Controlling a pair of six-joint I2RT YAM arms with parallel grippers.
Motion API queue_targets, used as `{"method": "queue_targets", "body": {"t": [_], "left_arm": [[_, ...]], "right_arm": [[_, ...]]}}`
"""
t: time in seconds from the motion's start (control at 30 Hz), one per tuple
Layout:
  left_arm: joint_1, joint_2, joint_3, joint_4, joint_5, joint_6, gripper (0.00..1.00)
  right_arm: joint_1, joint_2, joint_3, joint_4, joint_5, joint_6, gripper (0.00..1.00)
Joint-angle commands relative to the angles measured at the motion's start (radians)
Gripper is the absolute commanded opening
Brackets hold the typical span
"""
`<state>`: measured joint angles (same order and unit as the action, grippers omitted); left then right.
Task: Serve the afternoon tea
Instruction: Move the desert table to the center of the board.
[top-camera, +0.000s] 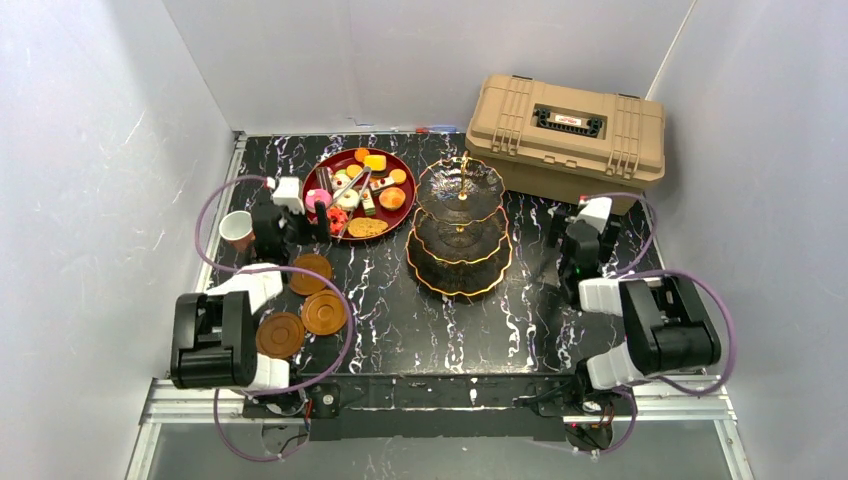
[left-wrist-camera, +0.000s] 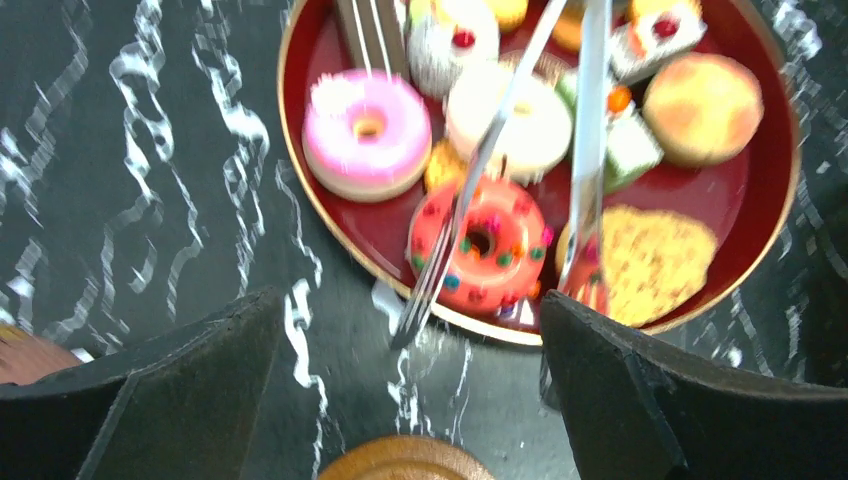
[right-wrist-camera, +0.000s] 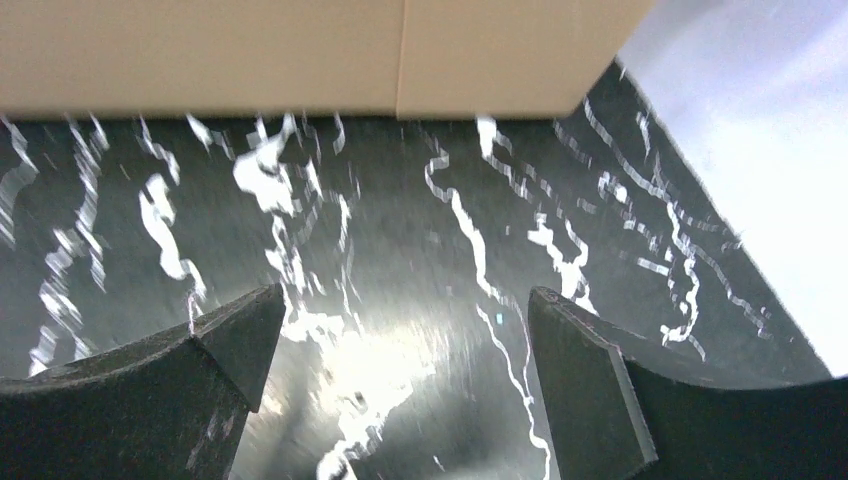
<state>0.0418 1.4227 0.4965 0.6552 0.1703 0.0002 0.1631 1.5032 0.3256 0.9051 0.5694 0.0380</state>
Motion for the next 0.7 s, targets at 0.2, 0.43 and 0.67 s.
{"method": "queue_targets", "body": {"t": [0.2,0.43,0.67], "left_arm": [[0.000,-0.290,0.322,-0.764,0.023,-0.015,1.00],[0.000,-0.250,0.687,-1.271,0.019,-0.005,0.99],[0.000,-0.320,0.746,-1.374,0.014,-0.015,0.99]], "right_arm": [[0.005,-0.453,0.183,-0.594,-0.050,0.402,1.00],[-0.008,-0.651,0.357,-0.890,-0.422,0.538,1.00],[0.123,-0.553,0.846,-1.312,-0.352,0.398,1.00]]}}
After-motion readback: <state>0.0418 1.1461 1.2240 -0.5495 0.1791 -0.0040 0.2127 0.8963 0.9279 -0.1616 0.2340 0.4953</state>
